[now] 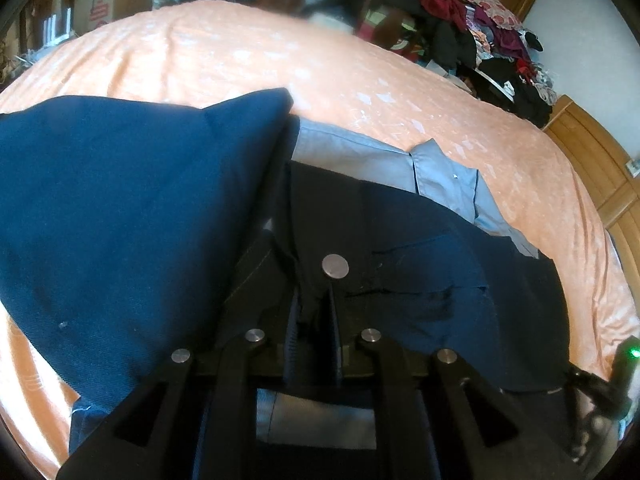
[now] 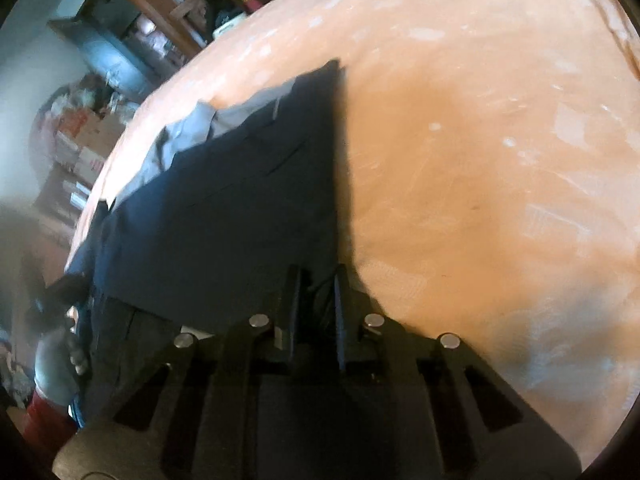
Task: Fold small clothes
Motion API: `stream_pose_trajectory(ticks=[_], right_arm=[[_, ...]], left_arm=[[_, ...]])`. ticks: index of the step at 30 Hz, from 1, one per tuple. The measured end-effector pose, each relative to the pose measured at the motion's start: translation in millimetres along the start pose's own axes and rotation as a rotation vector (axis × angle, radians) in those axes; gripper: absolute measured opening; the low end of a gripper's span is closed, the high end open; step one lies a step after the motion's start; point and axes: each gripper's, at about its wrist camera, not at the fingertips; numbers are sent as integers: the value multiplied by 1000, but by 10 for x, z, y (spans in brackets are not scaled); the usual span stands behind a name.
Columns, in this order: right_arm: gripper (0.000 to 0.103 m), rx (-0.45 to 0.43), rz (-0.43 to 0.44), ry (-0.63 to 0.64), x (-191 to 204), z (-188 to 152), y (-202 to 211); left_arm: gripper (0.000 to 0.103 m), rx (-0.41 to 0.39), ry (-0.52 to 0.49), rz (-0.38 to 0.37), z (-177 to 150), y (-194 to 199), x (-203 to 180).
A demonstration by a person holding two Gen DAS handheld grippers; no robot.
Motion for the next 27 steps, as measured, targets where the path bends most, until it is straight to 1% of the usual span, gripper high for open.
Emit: stream_pose_trajectory(ticks=[2, 4, 5, 7, 8, 9, 10, 11, 12, 13, 14, 15, 16, 18, 20, 21, 22, 23, 24, 27], right_arm=[[13, 27, 24, 2, -54, -43, -136], [13, 22, 50, -17, -94, -24, -110], [15, 13, 49, -8, -64, -34, -70], [20, -6, 24, 14, 3, -61, 17], [27, -23, -6, 30, 57, -91, 98], [34, -40, -23, 36, 80, -127, 179], [36, -58, -32, 39, 102, -172, 266], [39, -75, -39, 42, 138, -238, 380], [41, -83, -41, 44, 173, -288, 454], [42, -89, -36, 50, 232, -340, 524], [45, -92, -34, 71, 331, -399, 585], [47, -92, -37, 95, 430, -448, 624], [48, -93, -34, 114, 520, -481, 647], [54, -92, -25, 144, 671, -522, 652], [56, -66, -6, 177, 842, -543, 571], [56, -55, -2, 182, 907, -543, 518], [56, -45, 5, 185, 974, -537, 453], [56, -38, 8, 186, 1014, -533, 407], [56, -33, 6, 185, 1047, -523, 366], [56, -28, 10, 189, 1159, -491, 285]], left_arm=[[16, -3, -22, 29, -20, -43, -38], [16, 2, -37, 47, -24, -80, -62], [16, 4, -34, 41, -10, -63, -58], [15, 23, 6, -15, 21, 74, 5], [16, 12, 24, -59, 34, 257, 61], [16, -11, 22, -84, 45, 426, 108], [16, -37, 20, -108, 56, 615, 176], [21, -80, 27, -147, 78, 909, 336], [25, -112, 37, -162, 97, 1106, 491], [38, -143, 55, -159, 124, 1281, 681], [48, -176, 85, -141, 154, 1440, 919], [51, -207, 133, -106, 196, 1586, 1252], [55, -217, 175, -77, 233, 1651, 1521], [55, -224, 292, -10, 297, 1720, 2125], [55, -214, 424, 12, 350, 1694, 2715], [55, -214, 465, 23, 362, 1670, 2883], [56, -198, 514, 22, 386, 1602, 3077], [57, -178, 555, 9, 409, 1510, 3231], [56, -176, 578, -14, 421, 1433, 3301], [58, -192, 602, -75, 579, 1285, 3410]])
Point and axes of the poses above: each gripper's, at about its wrist camera, not at the fingertips, and y roughly against the way its jaws point, x to its left, z to its top, and after that the axes turned 7 degrees about y, right-handed
